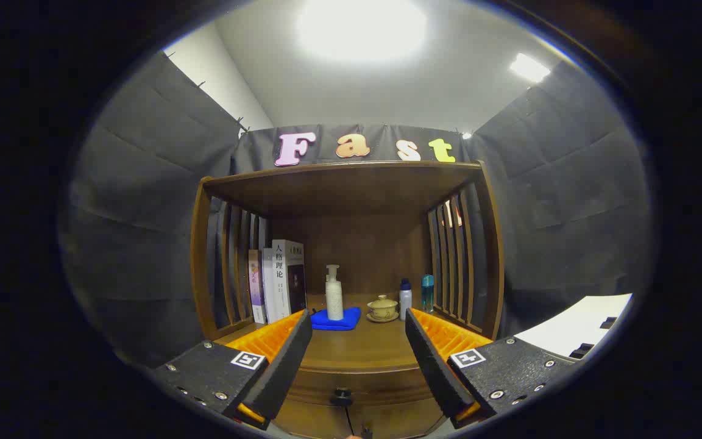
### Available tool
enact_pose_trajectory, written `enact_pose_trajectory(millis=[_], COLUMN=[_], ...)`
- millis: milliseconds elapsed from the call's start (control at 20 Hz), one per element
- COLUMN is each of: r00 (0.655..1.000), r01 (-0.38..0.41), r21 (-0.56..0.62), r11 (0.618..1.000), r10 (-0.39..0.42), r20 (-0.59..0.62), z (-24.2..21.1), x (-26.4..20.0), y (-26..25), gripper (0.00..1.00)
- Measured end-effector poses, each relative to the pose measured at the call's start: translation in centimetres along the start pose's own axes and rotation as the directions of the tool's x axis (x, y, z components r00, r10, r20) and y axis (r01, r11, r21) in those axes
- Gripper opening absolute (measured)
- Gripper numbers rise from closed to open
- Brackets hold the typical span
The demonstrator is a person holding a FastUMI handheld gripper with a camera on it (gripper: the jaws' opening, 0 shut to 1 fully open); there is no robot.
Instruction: Pull open the drawer, take out the items inside it, and place them on the countertop above the cabinet.
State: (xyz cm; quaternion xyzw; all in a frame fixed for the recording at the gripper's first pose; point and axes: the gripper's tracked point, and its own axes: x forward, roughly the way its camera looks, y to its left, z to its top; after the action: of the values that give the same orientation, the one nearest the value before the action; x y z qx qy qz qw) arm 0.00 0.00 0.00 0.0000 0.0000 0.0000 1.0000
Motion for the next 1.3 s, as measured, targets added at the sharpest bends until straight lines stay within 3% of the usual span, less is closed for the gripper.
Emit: enact_pose_trajectory(millis=[950,1300], r00=[0.999,0.995], r01=[-0.006,-0.014], r21=[0.025,0.012], r11=[1.000,1.000], r10=[0.008,0.015], r20=[-0.044,-0.102], z=[-4.2,-8.6], x=[1.6,2.9], y=[-0.5,1.0], gripper=[0.95,0.95])
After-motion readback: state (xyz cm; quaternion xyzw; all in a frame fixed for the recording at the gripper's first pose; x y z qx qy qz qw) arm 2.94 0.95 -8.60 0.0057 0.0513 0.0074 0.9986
